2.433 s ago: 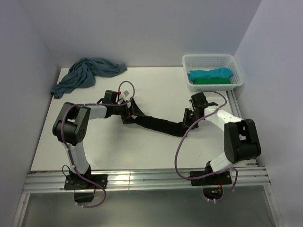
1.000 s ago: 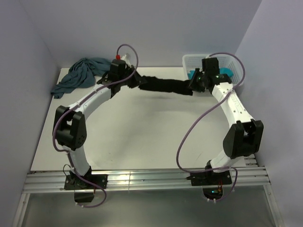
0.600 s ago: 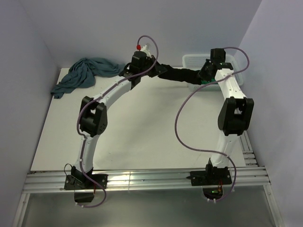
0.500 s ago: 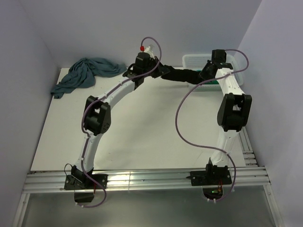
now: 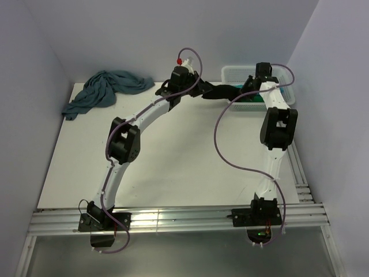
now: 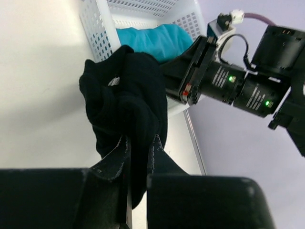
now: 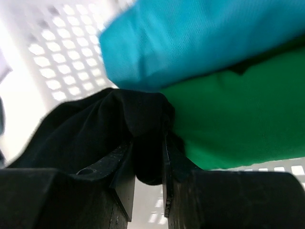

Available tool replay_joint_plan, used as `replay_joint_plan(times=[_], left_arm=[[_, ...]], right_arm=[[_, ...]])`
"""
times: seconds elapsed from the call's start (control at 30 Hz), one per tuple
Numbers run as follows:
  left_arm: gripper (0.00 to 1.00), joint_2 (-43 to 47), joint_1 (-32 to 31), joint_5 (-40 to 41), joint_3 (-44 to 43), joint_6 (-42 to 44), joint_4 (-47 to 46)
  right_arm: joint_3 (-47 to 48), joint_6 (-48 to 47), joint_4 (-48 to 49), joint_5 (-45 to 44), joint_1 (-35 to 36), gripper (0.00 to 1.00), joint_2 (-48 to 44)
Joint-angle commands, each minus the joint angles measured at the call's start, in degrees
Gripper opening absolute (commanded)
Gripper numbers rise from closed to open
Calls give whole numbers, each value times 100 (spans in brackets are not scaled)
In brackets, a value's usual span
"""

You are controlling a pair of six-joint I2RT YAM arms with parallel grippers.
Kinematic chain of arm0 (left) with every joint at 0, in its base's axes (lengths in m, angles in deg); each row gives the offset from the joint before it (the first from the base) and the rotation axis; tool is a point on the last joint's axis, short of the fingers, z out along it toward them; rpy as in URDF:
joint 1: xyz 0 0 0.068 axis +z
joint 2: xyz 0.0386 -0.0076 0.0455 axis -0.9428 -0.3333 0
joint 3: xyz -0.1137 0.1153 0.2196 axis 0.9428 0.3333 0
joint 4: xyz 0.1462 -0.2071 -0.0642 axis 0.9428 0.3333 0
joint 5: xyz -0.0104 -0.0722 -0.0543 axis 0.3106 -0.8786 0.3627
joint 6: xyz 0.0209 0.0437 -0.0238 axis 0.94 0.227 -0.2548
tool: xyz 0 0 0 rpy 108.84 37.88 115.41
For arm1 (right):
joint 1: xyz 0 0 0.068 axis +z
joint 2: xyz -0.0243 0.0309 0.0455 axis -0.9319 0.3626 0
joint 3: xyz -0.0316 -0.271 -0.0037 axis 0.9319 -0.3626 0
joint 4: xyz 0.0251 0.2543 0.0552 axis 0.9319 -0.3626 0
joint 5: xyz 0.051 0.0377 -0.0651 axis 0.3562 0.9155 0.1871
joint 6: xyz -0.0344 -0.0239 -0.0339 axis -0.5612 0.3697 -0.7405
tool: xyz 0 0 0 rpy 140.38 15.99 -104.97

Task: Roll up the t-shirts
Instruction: Place the rolled tshirt into the container

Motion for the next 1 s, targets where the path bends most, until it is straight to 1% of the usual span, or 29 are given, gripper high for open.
replay_joint_plan(times=[0.0,0.03,0.07,0.1,0.13,0.17,0.27,0.3,0.33,0.4,0.43,0.47,0.5,0.57,0.63,0.7,0.73,0.77,0.83,0.97], left_arm=[[0,453,-118,-323,-103,133,66],[0,663,-127,-314,124,185,84],[0,796,-127,-288,283,221,93],[0,1119,-118,-244,467,317,110],[0,1305,-118,-200,843,370,128],[0,1481,-118,-148,1039,449,154],[0,2210,-92,-15,1777,643,365],[0,2595,4,-85,2014,600,374],[0,2808,74,-112,2538,573,383],[0,3247,267,-138,3077,573,409],[0,3693,329,-86,3584,599,496],[0,3915,382,-77,3816,643,558],[0,4343,479,-51,4227,730,646],[0,4759,567,28,4590,792,926],[0,5215,716,-6,5028,810,1015],[0,5445,857,-24,5258,766,1174],[0,5490,892,-7,5294,757,1174],[0,5516,893,19,5329,740,1157],[0,5499,901,72,5312,652,1077],[0,5420,901,151,5172,468,902]], right_arm=[[-807,-277,-254,406,384,0,-282],[-1062,-286,-62,467,463,0,-580],[-1508,-303,9,520,533,0,-739],[-1704,-303,123,582,734,0,-1045],[-1880,-312,168,634,823,0,-1205],[-2125,-312,177,644,911,0,-1354],[-2399,-260,46,644,1403,0,-1847],[-2470,-233,11,696,1709,0,-2040],[-2540,-102,-16,688,1868,0,-2137],[-2839,100,71,775,2194,0,-2331],[-2909,293,115,889,2535,0,-2471],[-3032,390,133,942,2703,0,-2524],[-3094,496,220,1004,2888,0,-2612],[-3191,707,204,996,3396,0,-2718],[-3244,812,256,899,3592,0,-2910],[-3157,743,135,794,3514,0,-2947],[-2887,586,20,776,3427,0,-2903],[-2745,497,-77,732,3208,0,-2851],[-2403,287,-235,705,2979,0,-2754],[-1901,75,-253,802,2407,0,-2578]])
